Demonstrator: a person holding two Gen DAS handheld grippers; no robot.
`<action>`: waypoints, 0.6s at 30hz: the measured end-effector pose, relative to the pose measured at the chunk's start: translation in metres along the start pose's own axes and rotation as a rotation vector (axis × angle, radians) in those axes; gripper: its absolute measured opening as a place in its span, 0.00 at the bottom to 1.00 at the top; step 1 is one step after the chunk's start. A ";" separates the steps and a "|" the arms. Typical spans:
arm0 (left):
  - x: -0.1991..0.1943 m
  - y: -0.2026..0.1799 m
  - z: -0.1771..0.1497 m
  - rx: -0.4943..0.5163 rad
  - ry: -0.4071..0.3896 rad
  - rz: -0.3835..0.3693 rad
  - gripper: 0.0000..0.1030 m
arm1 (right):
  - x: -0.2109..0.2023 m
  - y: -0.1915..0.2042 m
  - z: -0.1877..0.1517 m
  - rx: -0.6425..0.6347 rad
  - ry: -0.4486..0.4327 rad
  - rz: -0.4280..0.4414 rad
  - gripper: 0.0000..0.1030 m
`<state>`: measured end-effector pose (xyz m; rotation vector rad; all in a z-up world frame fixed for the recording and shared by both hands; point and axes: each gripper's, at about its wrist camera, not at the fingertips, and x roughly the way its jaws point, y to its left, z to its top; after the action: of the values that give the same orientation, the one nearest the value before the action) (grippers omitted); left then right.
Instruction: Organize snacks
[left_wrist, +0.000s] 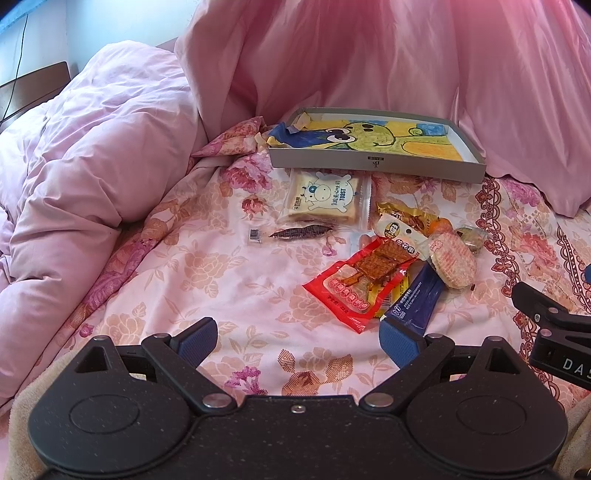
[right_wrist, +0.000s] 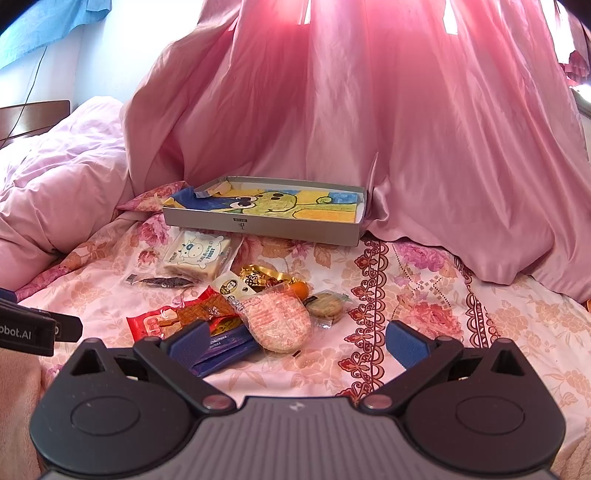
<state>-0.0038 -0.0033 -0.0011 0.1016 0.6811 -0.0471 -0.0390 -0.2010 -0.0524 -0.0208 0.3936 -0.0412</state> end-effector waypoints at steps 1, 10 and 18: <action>0.000 0.000 -0.001 0.000 0.001 0.002 0.92 | 0.000 0.000 0.000 -0.001 0.002 0.000 1.00; 0.013 -0.002 -0.001 -0.001 0.031 -0.001 0.92 | 0.007 0.002 0.003 -0.004 0.054 0.012 1.00; 0.030 0.000 0.005 -0.021 0.049 -0.037 0.92 | 0.028 -0.013 0.011 -0.023 0.095 0.198 1.00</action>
<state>0.0226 -0.0041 -0.0158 0.0706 0.7326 -0.0730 -0.0095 -0.2150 -0.0525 -0.0028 0.4895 0.1581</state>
